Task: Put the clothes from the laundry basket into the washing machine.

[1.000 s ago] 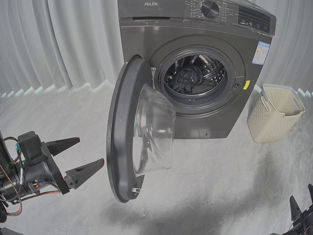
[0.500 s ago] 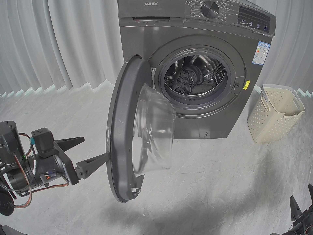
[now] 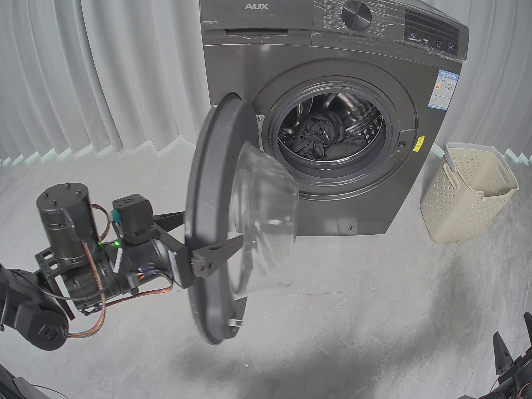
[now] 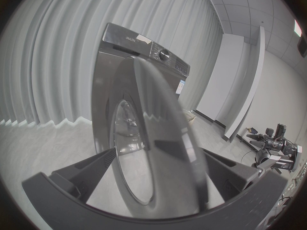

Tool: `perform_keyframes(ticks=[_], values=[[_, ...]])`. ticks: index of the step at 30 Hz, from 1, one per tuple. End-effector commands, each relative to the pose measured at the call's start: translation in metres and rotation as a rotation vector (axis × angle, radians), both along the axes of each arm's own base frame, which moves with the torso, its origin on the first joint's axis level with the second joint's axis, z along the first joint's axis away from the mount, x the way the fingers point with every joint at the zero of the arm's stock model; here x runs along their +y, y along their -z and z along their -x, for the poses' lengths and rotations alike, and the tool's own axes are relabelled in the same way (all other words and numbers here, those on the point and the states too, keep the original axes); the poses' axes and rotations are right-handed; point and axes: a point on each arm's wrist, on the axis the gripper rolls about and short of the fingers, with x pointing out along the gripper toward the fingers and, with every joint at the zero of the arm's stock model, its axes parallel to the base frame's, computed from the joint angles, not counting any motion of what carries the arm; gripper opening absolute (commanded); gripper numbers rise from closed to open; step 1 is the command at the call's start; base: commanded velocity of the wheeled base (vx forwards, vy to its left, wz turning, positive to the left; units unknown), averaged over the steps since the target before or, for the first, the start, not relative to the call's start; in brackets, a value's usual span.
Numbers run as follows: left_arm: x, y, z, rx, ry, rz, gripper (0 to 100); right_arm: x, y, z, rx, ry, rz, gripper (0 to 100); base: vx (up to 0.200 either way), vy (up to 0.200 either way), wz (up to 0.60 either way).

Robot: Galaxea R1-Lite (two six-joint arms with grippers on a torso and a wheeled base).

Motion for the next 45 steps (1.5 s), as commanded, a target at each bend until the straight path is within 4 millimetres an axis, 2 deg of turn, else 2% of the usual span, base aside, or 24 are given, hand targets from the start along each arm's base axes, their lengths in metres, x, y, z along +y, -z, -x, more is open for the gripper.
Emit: perform_keyframes(ticks=[1,6,10,17,21,22,23,24,28,29,30,33,38,42,45], values=[[-0.030,0.012,-0.018,0.032,0.038,-0.019,100,0.000,0.005,0.000,0.001,-0.001,0.001,100,0.000,0.000,0.00],[-0.048,0.020,-0.036,0.017,0.043,0.008,100,0.000,0.005,0.000,0.001,-0.001,-0.001,100,0.000,0.000,0.00],[-0.057,0.018,-0.039,-0.036,0.056,0.077,100,0.000,0.005,0.000,0.001,-0.001,-0.001,100,0.000,0.000,0.00],[-0.065,0.011,-0.023,-0.068,0.109,0.119,100,0.000,0.005,0.000,0.001,0.000,-0.001,100,0.000,0.000,0.00],[-0.063,0.001,-0.002,-0.088,0.149,0.136,100,0.000,0.005,0.000,0.001,0.002,-0.001,100,0.000,0.000,0.00],[-0.059,-0.005,0.010,-0.098,0.167,0.145,100,0.000,0.005,0.000,0.001,0.002,-0.001,100,0.000,0.000,0.00],[-0.058,-0.006,0.013,-0.101,0.168,0.148,100,0.000,0.005,0.000,0.001,0.002,-0.001,100,0.000,0.000,0.00],[-0.051,-0.012,0.026,-0.112,0.182,0.156,100,0.000,0.005,0.000,0.001,0.002,-0.001,100,0.000,0.000,0.00],[-0.027,-0.029,0.056,-0.160,0.193,0.194,100,0.000,0.005,0.000,0.001,0.002,-0.001,100,0.000,0.000,0.00],[-0.026,-0.029,0.057,-0.160,0.191,0.194,100,0.000,0.005,0.000,0.001,0.002,-0.001,100,0.000,0.000,0.00],[-0.012,-0.032,0.069,-0.166,0.182,0.197,100,0.000,0.005,0.000,0.001,0.000,-0.001,100,0.000,0.000,0.00],[0.007,-0.032,0.085,-0.143,0.162,0.175,100,0.000,0.005,0.000,0.001,0.000,0.001,100,0.000,0.000,0.00],[0.036,-0.019,0.082,-0.058,0.031,0.087,100,0.000,0.005,0.000,0.001,0.000,0.001,100,0.000,0.000,0.00],[0.039,-0.013,0.072,-0.021,-0.017,0.048,100,0.000,0.005,0.000,0.001,0.000,0.001,100,0.000,0.000,0.00],[0.031,-0.008,0.057,0.005,-0.020,0.025,100,0.000,0.005,0.000,0.001,0.000,0.001,100,0.000,0.000,0.00]])
